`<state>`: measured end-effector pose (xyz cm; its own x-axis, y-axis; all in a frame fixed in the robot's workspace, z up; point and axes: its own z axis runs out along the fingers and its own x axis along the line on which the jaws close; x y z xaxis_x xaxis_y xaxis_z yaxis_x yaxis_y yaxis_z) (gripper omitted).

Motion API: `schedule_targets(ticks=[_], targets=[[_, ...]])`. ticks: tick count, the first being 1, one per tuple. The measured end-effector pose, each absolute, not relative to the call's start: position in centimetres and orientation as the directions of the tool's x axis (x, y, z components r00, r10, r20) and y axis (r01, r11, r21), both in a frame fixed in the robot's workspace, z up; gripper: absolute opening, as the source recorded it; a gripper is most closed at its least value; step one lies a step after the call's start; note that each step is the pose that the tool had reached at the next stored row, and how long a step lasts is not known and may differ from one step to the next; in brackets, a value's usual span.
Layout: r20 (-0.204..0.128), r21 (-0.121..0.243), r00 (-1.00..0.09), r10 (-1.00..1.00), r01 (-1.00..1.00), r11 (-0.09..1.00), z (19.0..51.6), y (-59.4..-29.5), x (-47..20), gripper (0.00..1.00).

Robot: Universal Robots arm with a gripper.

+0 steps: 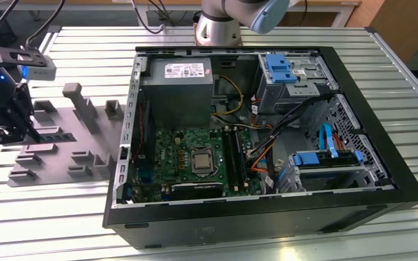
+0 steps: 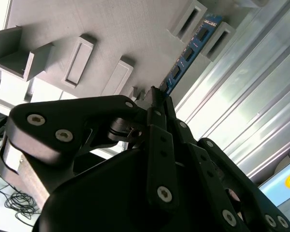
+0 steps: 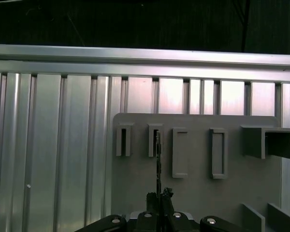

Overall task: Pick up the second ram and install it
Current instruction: 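Pick up the second ram and move it above second insertion slot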

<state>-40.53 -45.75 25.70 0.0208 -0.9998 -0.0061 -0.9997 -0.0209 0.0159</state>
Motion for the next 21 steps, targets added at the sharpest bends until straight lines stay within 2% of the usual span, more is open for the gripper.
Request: schedule_targets(ticks=[21], targets=[[-0.006,0.016,0.021,-1.000,-1.000,-0.021,26.25,-45.75,-40.53,0.14]])
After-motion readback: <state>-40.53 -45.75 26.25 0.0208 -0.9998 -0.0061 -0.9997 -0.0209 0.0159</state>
